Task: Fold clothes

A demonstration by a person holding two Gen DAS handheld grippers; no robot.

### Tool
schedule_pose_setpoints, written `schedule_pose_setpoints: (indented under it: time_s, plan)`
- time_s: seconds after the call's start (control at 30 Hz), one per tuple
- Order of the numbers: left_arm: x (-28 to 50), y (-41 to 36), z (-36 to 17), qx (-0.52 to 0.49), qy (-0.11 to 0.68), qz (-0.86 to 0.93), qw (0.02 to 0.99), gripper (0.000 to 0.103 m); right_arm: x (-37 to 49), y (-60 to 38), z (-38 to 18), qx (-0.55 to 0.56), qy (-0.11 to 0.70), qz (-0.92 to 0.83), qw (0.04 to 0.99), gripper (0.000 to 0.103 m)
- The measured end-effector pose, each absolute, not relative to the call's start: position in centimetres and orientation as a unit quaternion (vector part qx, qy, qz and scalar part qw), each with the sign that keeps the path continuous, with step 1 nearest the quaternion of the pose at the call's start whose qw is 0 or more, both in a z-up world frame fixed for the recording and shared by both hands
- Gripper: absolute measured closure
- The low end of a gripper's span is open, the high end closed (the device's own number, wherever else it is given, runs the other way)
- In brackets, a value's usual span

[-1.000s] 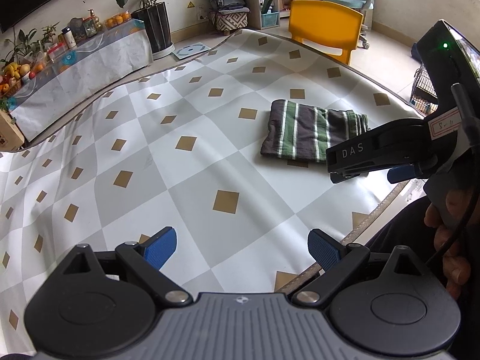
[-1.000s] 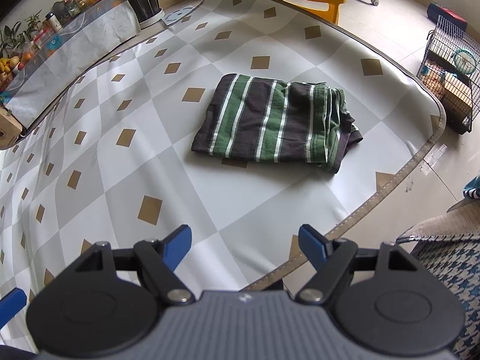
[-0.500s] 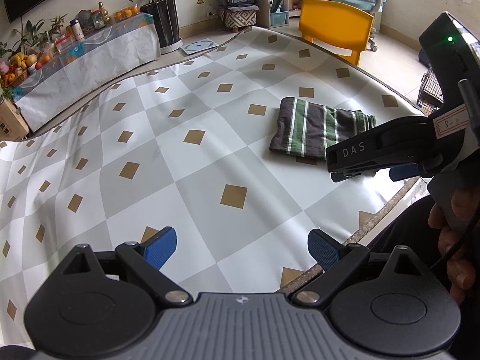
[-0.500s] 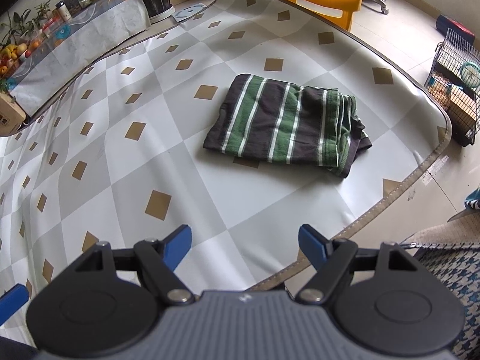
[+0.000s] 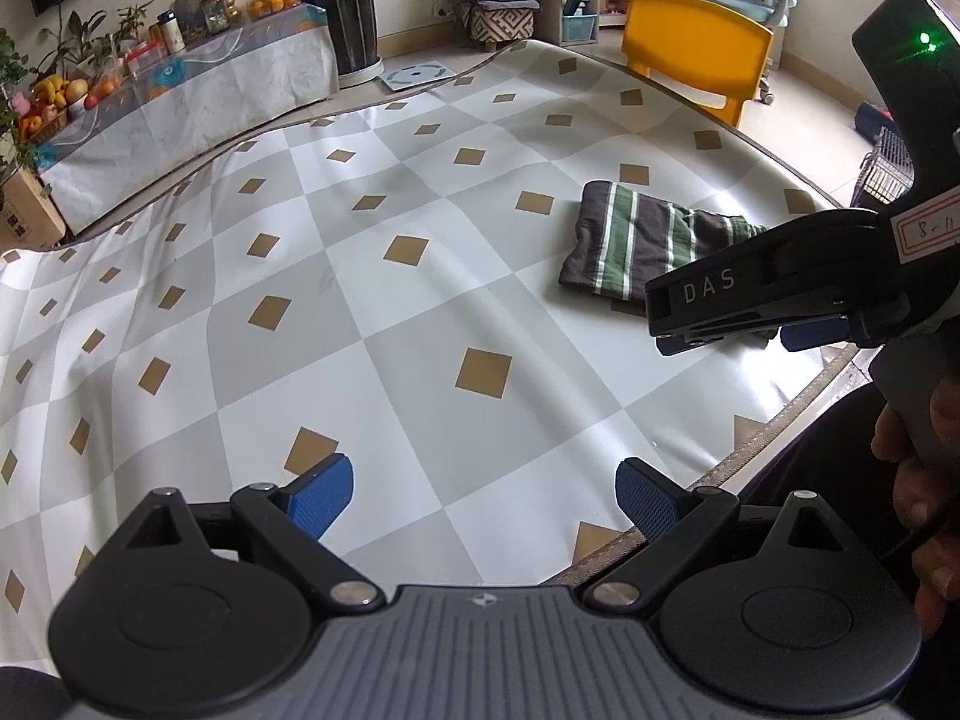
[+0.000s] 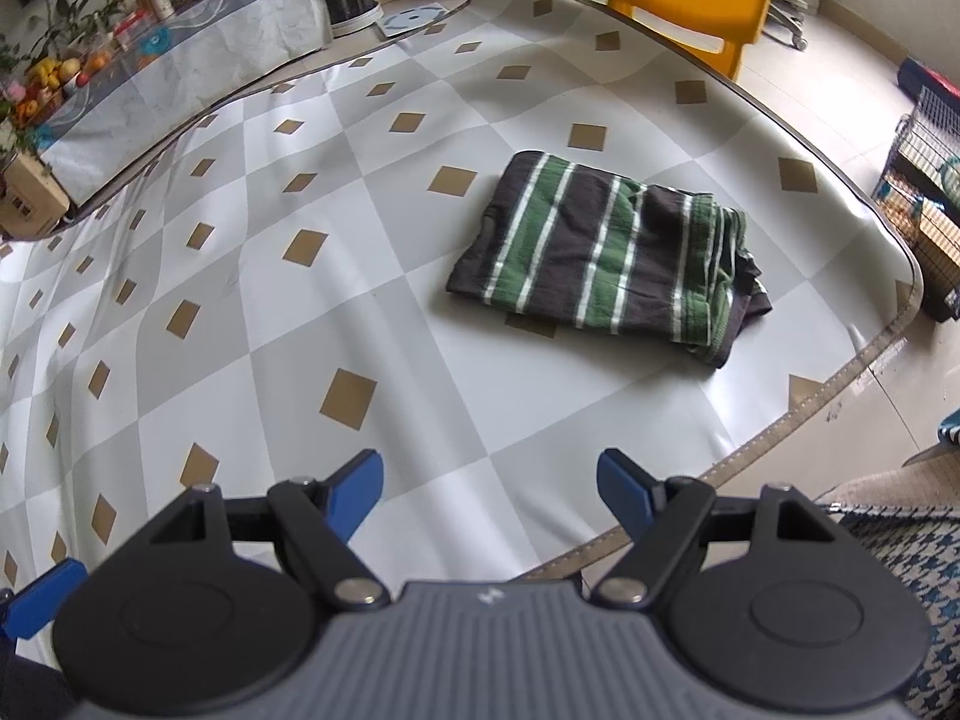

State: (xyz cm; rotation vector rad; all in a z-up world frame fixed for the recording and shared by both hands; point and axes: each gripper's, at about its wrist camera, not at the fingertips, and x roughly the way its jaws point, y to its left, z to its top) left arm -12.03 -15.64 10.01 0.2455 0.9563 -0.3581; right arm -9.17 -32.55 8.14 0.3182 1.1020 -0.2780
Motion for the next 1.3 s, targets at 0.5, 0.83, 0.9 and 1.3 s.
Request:
schedule_pose_setpoints:
  time_s: [0.5, 0.83, 0.9, 1.3]
  plan:
    - [-11.8, -13.6, 9.8, 0.098, 0.456, -0.148, 0.872, 0.008, -8.3, -29.7, 8.3, 0.144, 0.521, -0.096, 0.836, 0.026]
    - [-11.7, -12.2, 9.2, 0.089, 0.462, -0.136, 0.872, 0.008, -7.6, -27.4, 8.1, 0.118, 0.529, -0.08, 0.836, 0.026]
    - [-11.6, -12.0, 9.0, 0.087, 0.465, -0.134, 0.871, 0.008, -7.6, -27.1, 8.0, 0.114, 0.531, -0.078, 0.836, 0.026]
    - [-11.4, -10.4, 8.7, 0.064, 0.466, -0.121, 0.874, 0.008, -7.0, -25.4, 7.6, 0.098, 0.539, -0.067, 0.834, 0.025]
